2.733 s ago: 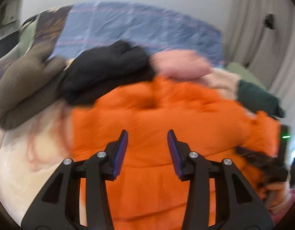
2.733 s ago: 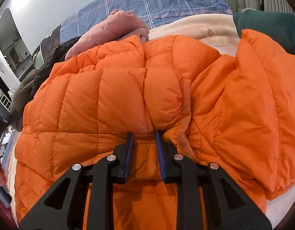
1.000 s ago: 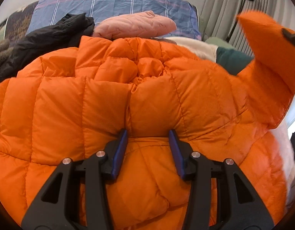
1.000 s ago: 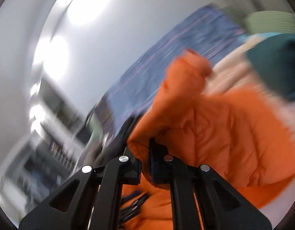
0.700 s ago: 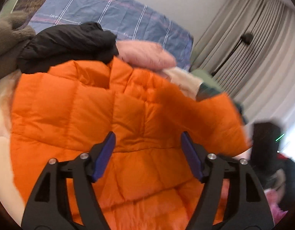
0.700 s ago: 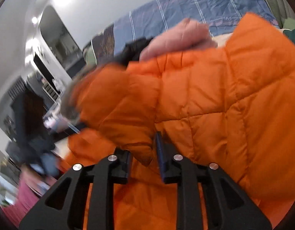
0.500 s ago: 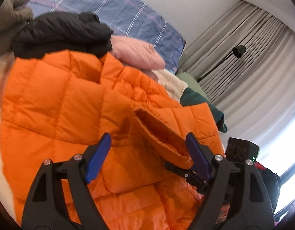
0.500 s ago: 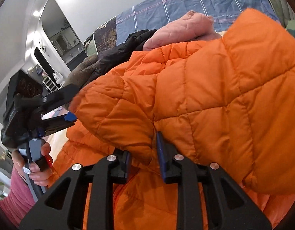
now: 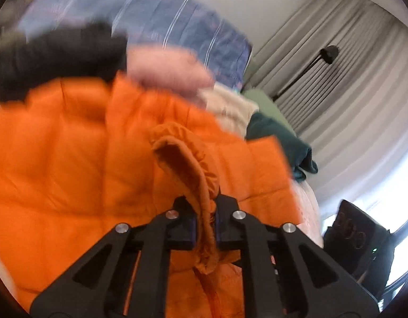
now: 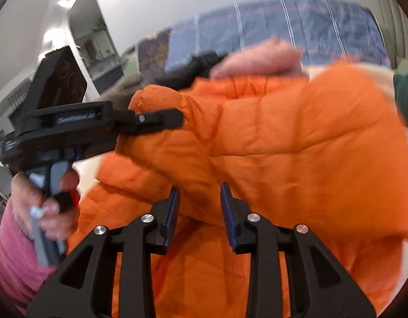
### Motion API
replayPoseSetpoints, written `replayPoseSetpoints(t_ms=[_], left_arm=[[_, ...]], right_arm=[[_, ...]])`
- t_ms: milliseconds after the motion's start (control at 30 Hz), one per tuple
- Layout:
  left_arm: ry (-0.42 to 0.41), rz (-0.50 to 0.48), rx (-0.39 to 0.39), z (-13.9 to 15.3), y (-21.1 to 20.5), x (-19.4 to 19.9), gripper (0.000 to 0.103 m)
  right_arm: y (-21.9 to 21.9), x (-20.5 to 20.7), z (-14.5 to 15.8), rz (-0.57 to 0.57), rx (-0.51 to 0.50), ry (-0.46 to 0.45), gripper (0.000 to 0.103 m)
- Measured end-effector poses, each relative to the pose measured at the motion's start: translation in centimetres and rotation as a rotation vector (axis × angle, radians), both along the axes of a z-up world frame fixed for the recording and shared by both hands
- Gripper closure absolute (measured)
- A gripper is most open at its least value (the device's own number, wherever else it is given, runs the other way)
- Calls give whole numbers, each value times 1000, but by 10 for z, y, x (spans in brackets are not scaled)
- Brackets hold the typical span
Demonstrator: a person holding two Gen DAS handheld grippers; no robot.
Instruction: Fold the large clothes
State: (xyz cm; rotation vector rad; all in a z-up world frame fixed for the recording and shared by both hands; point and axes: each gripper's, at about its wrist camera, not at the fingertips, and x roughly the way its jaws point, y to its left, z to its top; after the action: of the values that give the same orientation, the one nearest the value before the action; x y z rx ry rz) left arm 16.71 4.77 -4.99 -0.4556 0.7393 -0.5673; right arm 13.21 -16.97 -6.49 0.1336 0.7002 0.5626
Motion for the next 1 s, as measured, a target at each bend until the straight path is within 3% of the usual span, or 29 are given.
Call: replayPoseSetpoints(t_ms=[100, 200, 333, 367, 433, 533, 600, 733, 900, 1000], left_arm=[[-69, 47, 41, 28, 25, -9, 94], [-76, 101, 97, 31, 51, -14, 92], [-5, 195, 191, -2, 79, -15, 89], [22, 221, 219, -15, 84, -13, 84], [75, 257, 255, -37, 94, -8, 75], [98, 284, 315, -54, 100, -6, 72], [77, 305, 355, -47, 99, -9, 68], [-65, 395, 489, -11, 88, -23, 60], [-153, 268, 408, 8, 58, -30, 56], [-102, 197, 550, -26, 27, -19, 47]], right_arm=[[-23, -8, 25, -20, 45, -71, 62], [-45, 1, 26, -146, -15, -77, 56], [-62, 34, -19, -278, -81, 95, 57], [-63, 41, -34, -296, -108, 134, 65], [-62, 43, -46, -308, -120, 145, 68], [-55, 40, -35, -286, -157, 101, 68], [-52, 34, -24, -277, -184, 56, 68], [-56, 35, -13, -285, -182, 13, 68], [-58, 49, -44, -325, -181, 123, 66], [-59, 52, -57, -331, -181, 138, 65]])
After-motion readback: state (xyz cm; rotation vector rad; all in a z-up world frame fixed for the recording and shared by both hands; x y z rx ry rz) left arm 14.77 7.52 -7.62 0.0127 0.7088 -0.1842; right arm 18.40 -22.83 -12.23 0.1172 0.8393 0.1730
